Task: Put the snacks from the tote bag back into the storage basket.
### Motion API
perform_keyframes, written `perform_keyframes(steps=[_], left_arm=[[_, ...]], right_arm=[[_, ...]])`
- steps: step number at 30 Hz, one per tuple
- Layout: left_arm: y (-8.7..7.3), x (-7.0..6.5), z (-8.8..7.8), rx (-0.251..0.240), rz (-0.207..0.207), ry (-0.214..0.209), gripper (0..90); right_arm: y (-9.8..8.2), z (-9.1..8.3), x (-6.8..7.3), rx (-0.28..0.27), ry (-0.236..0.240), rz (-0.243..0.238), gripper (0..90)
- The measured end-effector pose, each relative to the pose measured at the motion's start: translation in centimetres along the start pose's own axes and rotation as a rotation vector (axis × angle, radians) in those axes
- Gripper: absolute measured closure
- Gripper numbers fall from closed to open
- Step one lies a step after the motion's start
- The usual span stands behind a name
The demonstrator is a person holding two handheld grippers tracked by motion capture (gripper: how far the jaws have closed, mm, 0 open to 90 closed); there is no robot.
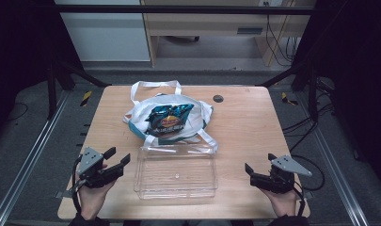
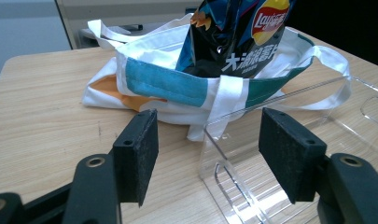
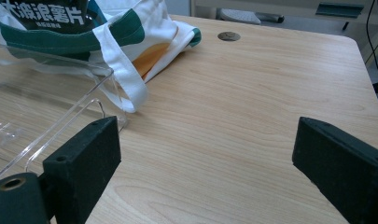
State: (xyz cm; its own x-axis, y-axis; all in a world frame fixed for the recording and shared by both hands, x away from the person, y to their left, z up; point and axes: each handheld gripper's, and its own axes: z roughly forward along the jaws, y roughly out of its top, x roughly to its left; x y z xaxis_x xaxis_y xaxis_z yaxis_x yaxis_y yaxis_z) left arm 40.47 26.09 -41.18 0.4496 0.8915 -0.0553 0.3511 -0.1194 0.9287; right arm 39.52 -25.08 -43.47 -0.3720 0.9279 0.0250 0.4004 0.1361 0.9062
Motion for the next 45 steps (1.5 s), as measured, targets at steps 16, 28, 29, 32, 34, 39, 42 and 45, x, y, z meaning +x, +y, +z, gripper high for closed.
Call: perform_keyframes(steps=[16,28,29,32,34,39,42,45], left_arm=[[2.1,-0.8,-0.3,-0.030,0.064,-0.009,37.4],[3.7,-1.1,0.6,-0.045,0.069,-0.021,37.4],[3.9,-1.0,0.7,-0.048,0.065,-0.022,37.5],[4.4,-0.9,1.0,-0.058,0.054,-0.023,37.6],[4.6,-0.9,1.1,-0.057,0.056,-0.022,37.7],[5.5,-1.0,1.9,-0.072,0.041,-0.025,37.7],[6.0,-1.3,2.5,-0.074,0.045,-0.026,37.7],[6.5,-1.6,2.9,-0.077,0.055,-0.028,37.7]], right_arm=[[0.0,0.2,0.2,0.006,-0.002,-0.007,8.0],[0.0,0.1,0.3,0.004,0.000,-0.011,8.0],[0.0,0.1,0.2,0.002,-0.001,-0.013,8.0],[0.0,0.1,0.2,0.002,-0.002,-0.011,8.0],[0.0,0.1,0.2,0.001,-0.003,-0.011,8.0],[0.0,0.1,0.2,0.001,-0.003,-0.013,8.0],[0.0,0.1,0.2,0.001,-0.003,-0.013,8.0],[0.0,0.1,0.3,0.001,-0.003,-0.014,8.0]])
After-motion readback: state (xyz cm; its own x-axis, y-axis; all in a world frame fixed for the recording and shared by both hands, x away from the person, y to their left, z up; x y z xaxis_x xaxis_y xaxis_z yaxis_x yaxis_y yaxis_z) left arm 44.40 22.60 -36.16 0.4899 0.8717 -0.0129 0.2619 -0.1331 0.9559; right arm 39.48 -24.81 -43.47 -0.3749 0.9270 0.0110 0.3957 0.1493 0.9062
